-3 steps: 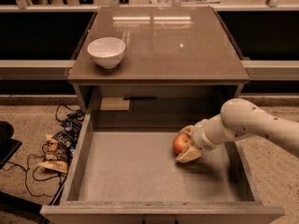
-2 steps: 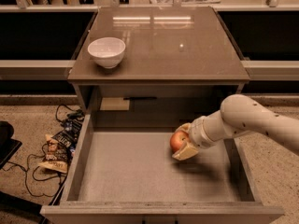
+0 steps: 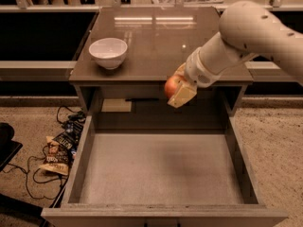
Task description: Pick apple from top drawer and place on counter
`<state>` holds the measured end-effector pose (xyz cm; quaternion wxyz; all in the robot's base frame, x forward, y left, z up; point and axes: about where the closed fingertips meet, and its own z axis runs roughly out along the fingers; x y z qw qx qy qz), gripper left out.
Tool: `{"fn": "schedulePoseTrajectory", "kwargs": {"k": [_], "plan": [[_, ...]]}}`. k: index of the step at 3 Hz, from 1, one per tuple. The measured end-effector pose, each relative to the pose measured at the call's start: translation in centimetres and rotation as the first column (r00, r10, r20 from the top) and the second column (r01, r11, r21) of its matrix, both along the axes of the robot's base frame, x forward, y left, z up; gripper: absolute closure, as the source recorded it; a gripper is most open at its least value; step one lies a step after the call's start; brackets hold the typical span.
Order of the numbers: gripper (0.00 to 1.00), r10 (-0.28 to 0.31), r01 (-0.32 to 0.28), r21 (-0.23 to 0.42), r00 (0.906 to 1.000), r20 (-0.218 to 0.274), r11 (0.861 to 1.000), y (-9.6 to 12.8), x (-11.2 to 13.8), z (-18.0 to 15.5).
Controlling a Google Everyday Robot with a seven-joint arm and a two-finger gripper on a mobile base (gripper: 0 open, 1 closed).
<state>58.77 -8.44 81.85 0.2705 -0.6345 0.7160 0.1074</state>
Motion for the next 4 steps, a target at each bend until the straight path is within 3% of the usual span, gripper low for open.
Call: {"fn": "schedulePoseTrajectory", "kwargs": {"k": [1,2,3,4], "plan": [[1.0,-0.039,0.036,-0.043,0.9963,-0.077,0.998,0.6,3.2,3.6],[1.0,-0.094,0.076,-0.106,0.9785,-0.183,0.991,0.7,6.7,3.4],[1.0,-0.179,0.167,-0.085,0.9709,-0.159,0.982,-0.5,10.8,5.4],[1.0,-0.297,0.297,0.012,0.9546,-0.024,0.955,-3.0,15.2,10.0]]}}
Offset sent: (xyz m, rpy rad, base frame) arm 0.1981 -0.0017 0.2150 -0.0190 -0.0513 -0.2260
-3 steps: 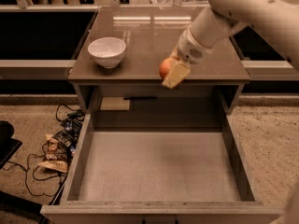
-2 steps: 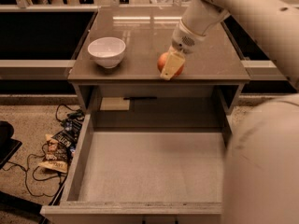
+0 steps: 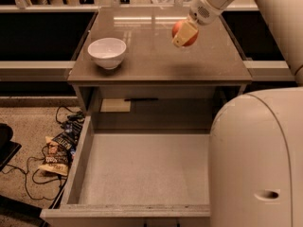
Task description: Pick apple from top drawer and place on counter
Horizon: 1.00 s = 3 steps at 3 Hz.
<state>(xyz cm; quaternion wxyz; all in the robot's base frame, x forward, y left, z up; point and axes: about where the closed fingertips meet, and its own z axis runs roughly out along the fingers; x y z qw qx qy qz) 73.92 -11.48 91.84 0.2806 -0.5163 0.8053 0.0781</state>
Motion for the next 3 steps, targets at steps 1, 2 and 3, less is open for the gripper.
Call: {"fn": "schedulePoseTrajectory", "kwargs": {"k": [1,2,3], "plan": [[1.0,-0.135,0.128,0.072,0.9855,0.102,0.989,-3.7,2.7,1.9],[1.0,-0.266,0.257,0.096,0.9605,0.083,0.961,-6.7,4.9,-2.2],[1.0,-0.324,0.319,0.089,0.9448,0.048,0.944,-7.4,5.7,-5.7]]}}
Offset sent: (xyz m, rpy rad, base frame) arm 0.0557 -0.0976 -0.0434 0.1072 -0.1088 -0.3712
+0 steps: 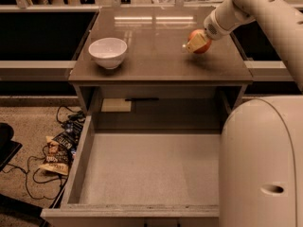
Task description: Pick apple from top drawer and place on counter
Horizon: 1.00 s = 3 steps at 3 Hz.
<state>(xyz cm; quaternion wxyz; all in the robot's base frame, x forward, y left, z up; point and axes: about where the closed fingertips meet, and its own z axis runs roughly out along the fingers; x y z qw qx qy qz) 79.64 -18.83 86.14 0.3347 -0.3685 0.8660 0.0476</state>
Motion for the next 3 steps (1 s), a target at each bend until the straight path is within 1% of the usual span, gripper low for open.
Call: {"fn": "schedulePoseTrajectory", "kwargs": {"k": [1,2,3], "plan": [[1.0,-0.041,0.041,-0.006,0.9967,-0.07,0.999,-0.1,0.2,-3.8],[0.82,-0.042,0.042,-0.005,0.9966,-0.071,0.999,-0.1,0.2,-3.2],[0.58,-0.042,0.042,-0.005,0.9965,-0.072,0.999,-0.1,0.2,-2.8]]}}
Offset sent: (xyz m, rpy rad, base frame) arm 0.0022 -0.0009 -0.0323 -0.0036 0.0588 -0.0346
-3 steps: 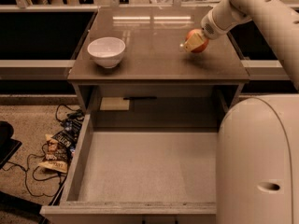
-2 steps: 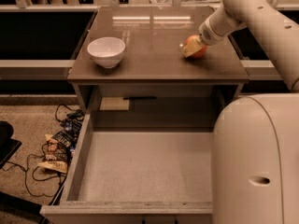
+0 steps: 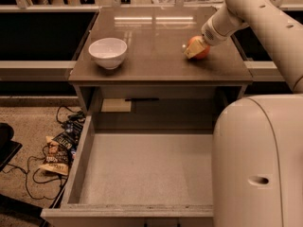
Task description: Pick apple from top drawer and place on counter
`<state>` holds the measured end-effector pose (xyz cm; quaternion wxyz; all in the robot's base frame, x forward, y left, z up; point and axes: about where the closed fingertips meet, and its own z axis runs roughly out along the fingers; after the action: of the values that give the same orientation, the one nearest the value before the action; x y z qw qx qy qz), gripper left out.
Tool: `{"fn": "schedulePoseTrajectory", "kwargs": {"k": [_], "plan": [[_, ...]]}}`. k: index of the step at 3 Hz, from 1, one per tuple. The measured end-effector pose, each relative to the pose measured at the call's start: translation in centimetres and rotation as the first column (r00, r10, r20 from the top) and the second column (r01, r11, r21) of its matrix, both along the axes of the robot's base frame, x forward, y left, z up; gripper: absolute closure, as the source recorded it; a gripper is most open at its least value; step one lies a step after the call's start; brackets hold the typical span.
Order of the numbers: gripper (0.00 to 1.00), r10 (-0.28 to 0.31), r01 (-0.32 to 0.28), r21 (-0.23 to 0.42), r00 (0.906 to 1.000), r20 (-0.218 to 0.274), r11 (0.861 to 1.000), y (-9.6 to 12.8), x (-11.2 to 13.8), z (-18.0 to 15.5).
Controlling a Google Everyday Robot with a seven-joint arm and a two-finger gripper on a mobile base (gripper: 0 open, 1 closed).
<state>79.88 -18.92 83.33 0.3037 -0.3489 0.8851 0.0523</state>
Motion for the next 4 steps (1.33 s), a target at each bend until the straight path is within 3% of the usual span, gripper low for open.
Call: {"fn": "schedulePoseTrajectory", "kwargs": {"k": [2,3,4], "plan": [[0.11,0.002,-0.002,0.0,1.0,-0.003,1.0,0.12,0.03,-0.06],[0.0,0.002,-0.002,0.0,1.0,-0.003,1.0,0.13,0.03,-0.04],[0.0,0.002,-0.002,0.0,1.0,-0.003,1.0,0.13,0.03,-0.03]]}}
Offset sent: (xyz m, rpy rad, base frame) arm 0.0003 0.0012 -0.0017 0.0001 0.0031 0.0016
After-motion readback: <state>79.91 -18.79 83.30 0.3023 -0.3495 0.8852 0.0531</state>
